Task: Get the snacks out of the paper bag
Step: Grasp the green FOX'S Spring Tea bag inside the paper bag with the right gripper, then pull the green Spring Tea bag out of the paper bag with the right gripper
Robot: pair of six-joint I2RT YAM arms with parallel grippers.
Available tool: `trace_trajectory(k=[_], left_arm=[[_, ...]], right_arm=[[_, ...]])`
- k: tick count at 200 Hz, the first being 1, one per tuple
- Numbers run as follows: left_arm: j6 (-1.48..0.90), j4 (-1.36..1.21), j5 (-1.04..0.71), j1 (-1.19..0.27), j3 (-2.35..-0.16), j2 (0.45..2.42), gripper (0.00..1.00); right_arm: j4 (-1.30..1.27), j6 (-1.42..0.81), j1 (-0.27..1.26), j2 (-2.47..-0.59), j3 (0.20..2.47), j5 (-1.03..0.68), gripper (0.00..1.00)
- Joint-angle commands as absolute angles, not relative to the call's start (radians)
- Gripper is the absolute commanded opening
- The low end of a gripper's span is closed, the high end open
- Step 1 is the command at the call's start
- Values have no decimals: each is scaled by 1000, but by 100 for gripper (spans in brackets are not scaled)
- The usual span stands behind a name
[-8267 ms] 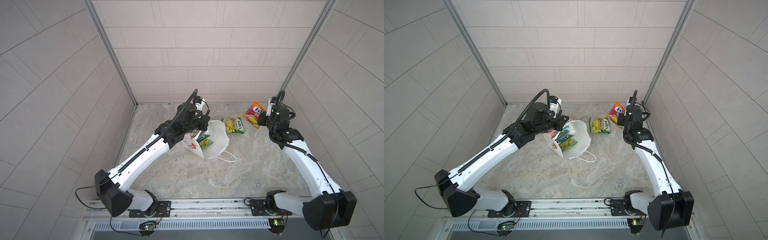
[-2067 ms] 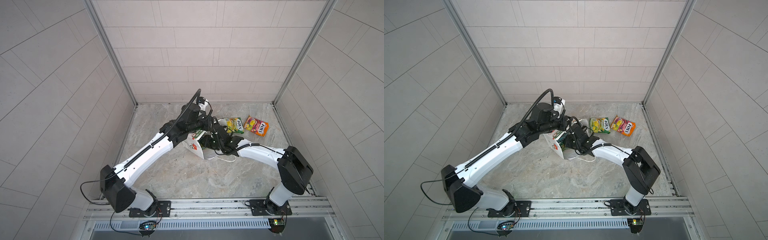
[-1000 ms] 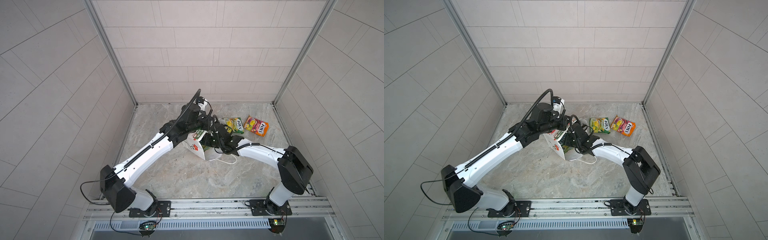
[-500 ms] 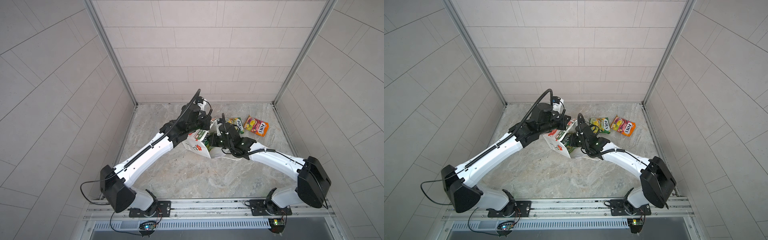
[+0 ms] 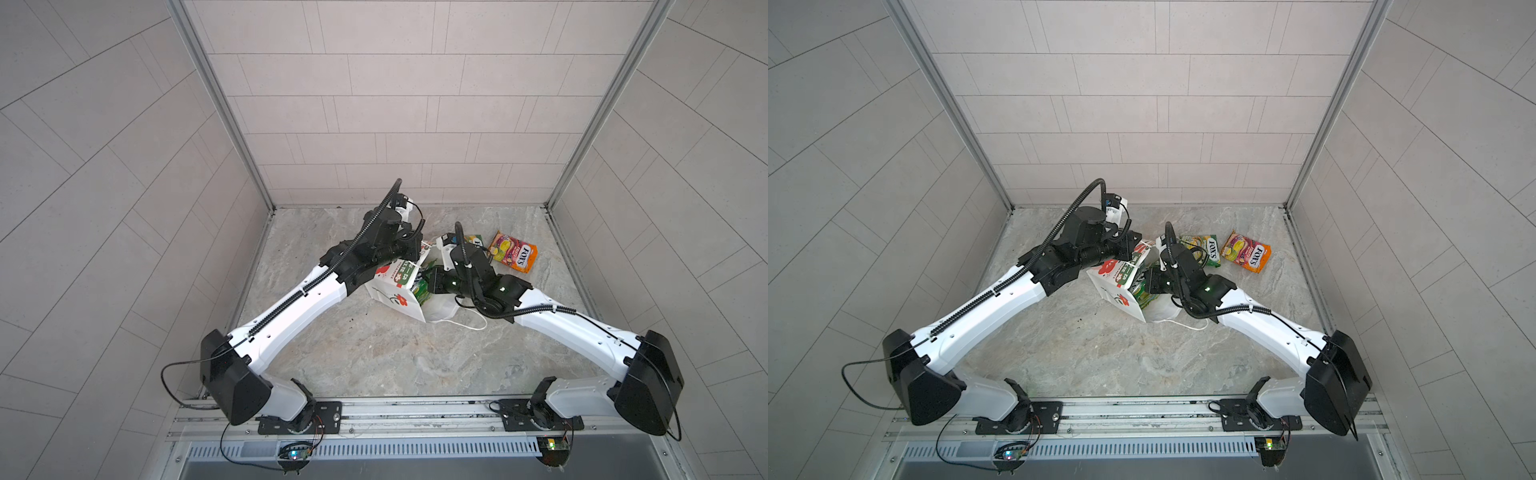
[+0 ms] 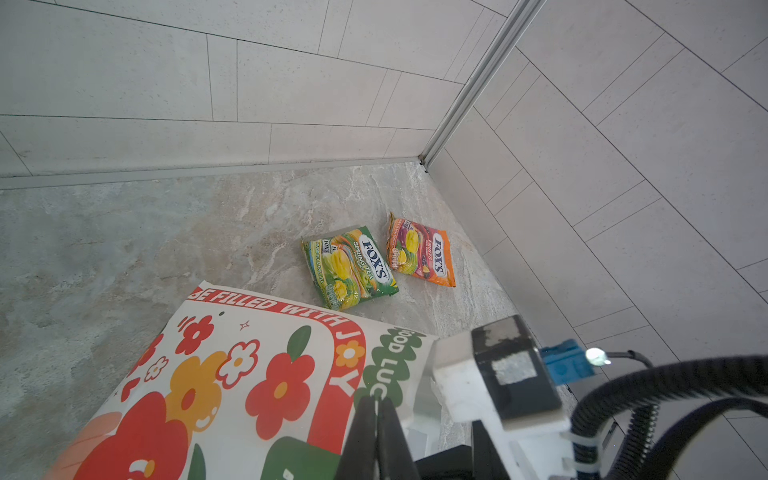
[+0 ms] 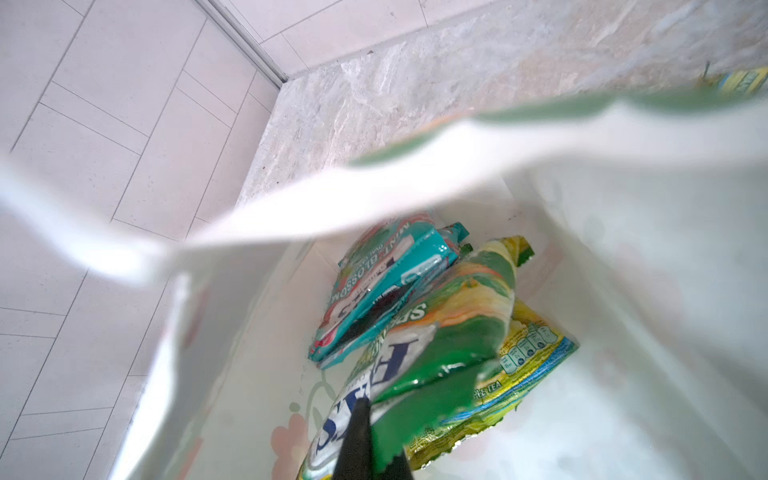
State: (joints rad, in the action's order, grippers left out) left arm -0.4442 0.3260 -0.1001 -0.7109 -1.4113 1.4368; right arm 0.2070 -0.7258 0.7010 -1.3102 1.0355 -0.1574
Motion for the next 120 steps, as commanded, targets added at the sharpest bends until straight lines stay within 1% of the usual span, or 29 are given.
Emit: trace_trajectory(k=[1,93,120], left_arm=[[-430,325,-76,-718,-1399,1416,0],[-423,325,-50,-716,-1387,1406,0],[-421,327,-33,-717,-1379,1395,0]], right_arm=[[232,-669,695,-1243,1089,-161,0],[405,-568,683,-1131,1220,-156,0],[422,-557,674,-1106,1241,-150,0]])
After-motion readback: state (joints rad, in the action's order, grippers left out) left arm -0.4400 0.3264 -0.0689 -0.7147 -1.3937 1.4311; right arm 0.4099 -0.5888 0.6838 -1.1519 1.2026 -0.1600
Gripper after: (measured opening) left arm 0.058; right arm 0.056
